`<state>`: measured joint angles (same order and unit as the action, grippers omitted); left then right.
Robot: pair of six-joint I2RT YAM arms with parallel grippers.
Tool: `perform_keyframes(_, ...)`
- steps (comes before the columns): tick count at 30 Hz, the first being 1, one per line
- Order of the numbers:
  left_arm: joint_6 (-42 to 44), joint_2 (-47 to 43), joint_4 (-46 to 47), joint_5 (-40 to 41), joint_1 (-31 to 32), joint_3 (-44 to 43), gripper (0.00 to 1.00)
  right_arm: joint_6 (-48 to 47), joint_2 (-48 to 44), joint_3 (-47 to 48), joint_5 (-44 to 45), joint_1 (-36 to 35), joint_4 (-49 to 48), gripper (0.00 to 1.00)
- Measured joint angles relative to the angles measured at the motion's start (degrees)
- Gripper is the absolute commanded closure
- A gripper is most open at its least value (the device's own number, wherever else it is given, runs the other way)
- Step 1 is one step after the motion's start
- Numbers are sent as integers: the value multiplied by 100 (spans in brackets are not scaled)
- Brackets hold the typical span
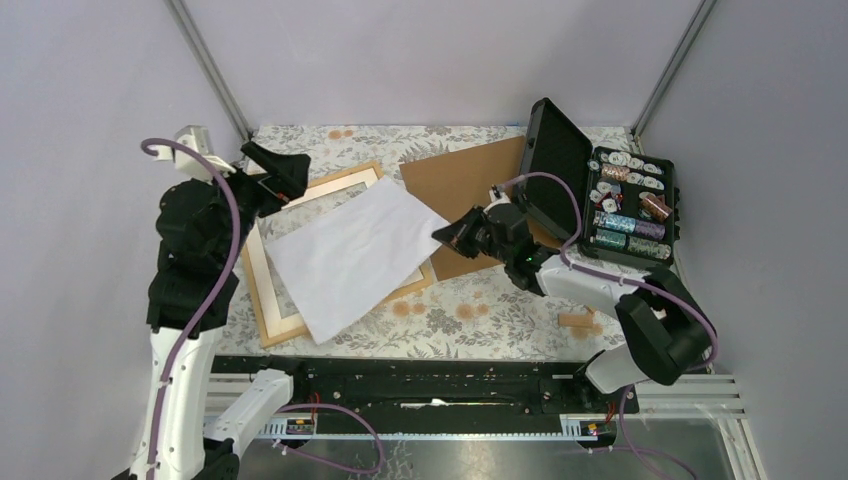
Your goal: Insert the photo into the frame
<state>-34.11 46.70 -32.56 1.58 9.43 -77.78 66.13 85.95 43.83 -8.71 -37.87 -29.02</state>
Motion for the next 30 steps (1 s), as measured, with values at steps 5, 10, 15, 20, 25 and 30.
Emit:
perform_keyframes(5, -68, 28, 24, -282, 0, 446, 1, -509, -544, -313, 424, 2, 894, 90)
perform_keyframes(10, -166, 31, 236, -535, 0, 979, 1, -940, -726, -728, 372, 4, 1019, 65)
perform_keyframes(15, -284, 197, 275, -765, 0, 1322, 1, -1543, 103, -647, -474, 55, 688, 27)
perform_keyframes(20, -299, 236, 293, -831, 0, 1370, 1, -2253, 684, -177, -1224, 275, 1104, 14)
perform_keyframes(25, -297, 160, 407, -850, 0, 1445, 1, -2848, 1180, 647, -1698, 533, 1578, 18)
perform_keyframes(30, -275, 146, 398, -852, 0, 1550, 1, -3298, 1985, 1502, -2293, 822, 1893, 41)
